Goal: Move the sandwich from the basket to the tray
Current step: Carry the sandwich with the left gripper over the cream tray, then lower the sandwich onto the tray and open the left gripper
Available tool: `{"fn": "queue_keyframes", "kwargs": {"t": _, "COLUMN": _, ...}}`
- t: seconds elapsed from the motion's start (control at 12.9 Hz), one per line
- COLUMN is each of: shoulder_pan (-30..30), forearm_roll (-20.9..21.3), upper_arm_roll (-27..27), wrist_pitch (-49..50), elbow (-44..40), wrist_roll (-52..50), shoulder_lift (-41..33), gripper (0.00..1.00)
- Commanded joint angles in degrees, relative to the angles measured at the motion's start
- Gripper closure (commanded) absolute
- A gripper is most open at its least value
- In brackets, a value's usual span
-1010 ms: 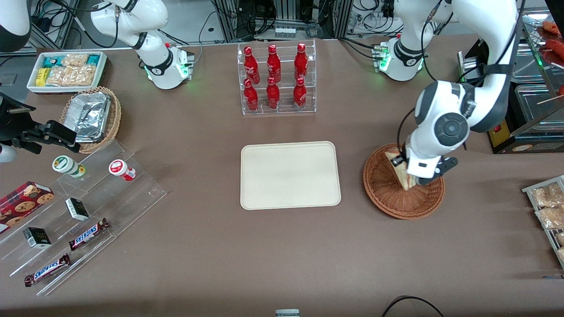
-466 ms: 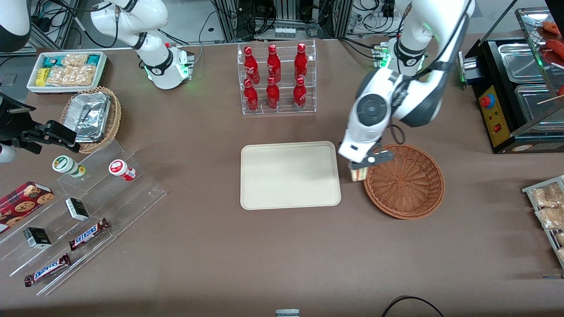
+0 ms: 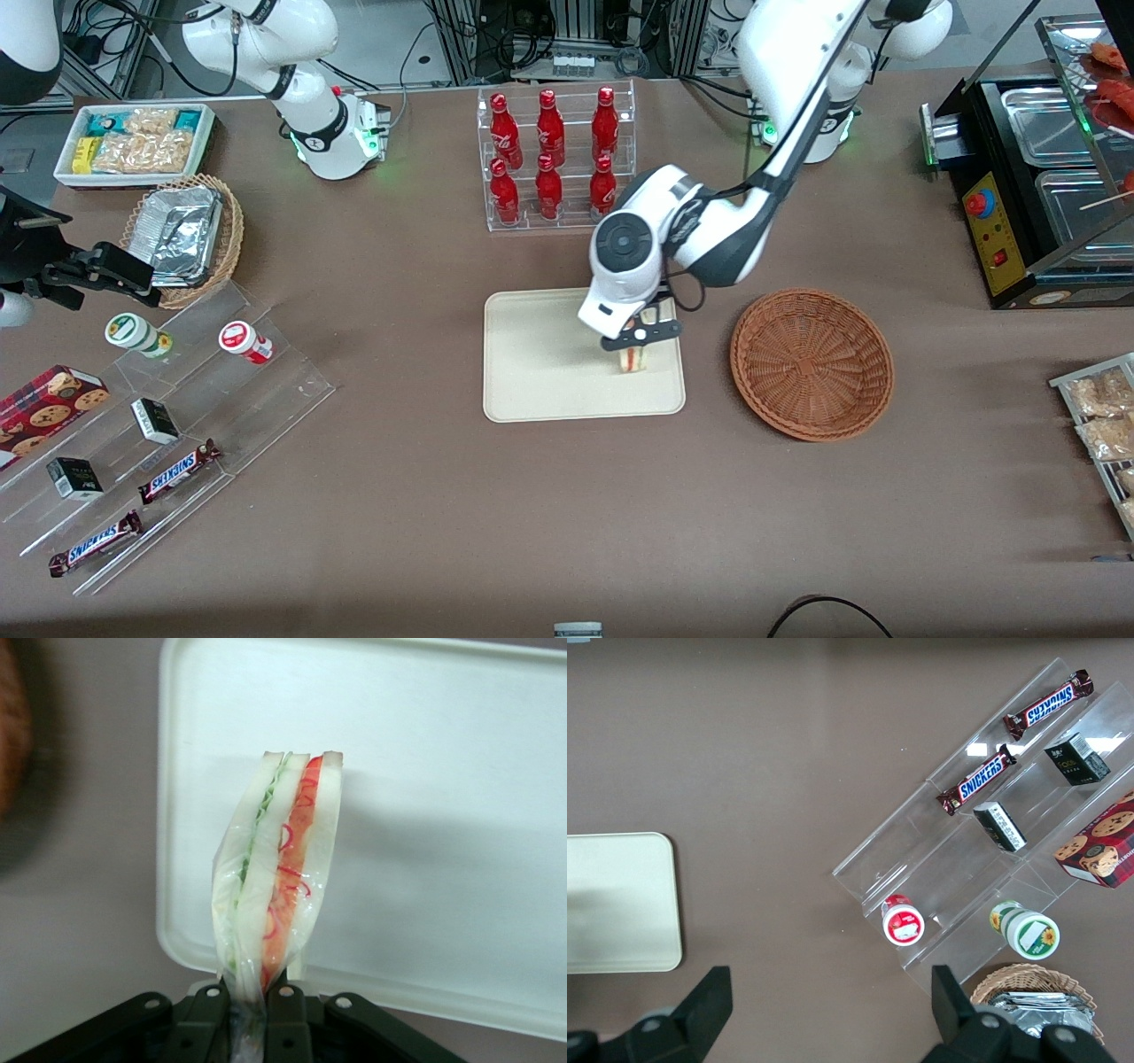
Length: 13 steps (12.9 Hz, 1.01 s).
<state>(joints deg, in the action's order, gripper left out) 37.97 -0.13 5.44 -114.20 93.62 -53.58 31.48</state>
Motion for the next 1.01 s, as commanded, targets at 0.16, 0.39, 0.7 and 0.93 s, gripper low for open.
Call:
{"fn": "queue_keyframes", "kwargs": {"t": 0.16, "shoulder_pan": 5.7, "forearm_roll": 0.3, "upper_arm_roll": -0.95, "wrist_pitch": -6.91, "elbow": -5.98, "wrist_roll": -9.87, "shoulder_lift": 6.83, "gripper": 0.93}}
{"fn": "queue_keyframes", "kwargs": {"t": 0.39, "shoulder_pan": 6.59, "forearm_roll": 0.39, "upper_arm_roll": -1.04, "wrist_pitch": -7.0, "elbow": -8.28, "wrist_roll": -11.64, "shoulder_lift": 9.04, "gripper": 0.93}}
{"fn": "queue_keyframes", "kwargs": {"t": 0.7, "shoulder_pan": 6.59, "forearm_roll": 2.14, "upper_arm_roll": -1.04, "wrist_pitch": -7.0, "elbow": -8.28, "wrist_roll": -12.68, "shoulder_lift": 9.13, "gripper": 0.84}}
{"fn": "queue_keyframes", "kwargs": {"t": 0.93, "shoulder_pan": 6.68, "forearm_roll": 4.6, "upper_arm_roll": -1.04, "wrist_pitch": -6.92, "elbow": -8.28, "wrist_roll": -13.66, "shoulder_lift": 9.04, "gripper": 0.0}}
